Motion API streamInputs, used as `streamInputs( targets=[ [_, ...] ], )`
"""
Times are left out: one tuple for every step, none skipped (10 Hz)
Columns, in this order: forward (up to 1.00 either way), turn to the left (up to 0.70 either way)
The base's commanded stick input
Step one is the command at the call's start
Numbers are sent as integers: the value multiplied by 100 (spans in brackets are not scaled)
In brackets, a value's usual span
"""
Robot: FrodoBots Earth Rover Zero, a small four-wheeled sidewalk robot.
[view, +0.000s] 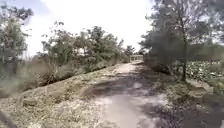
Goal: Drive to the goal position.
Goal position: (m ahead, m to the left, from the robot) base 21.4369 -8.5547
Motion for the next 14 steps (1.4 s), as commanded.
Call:
streamInputs(
  targets=[
    [85,0],
    [85,0],
    [85,0],
    [85,0],
    [85,0],
    [85,0],
    [85,0],
    [85,0],
    [85,0],
    [85,0],
    [85,0],
    [85,0],
    [85,0],
    [85,0]
  ],
)
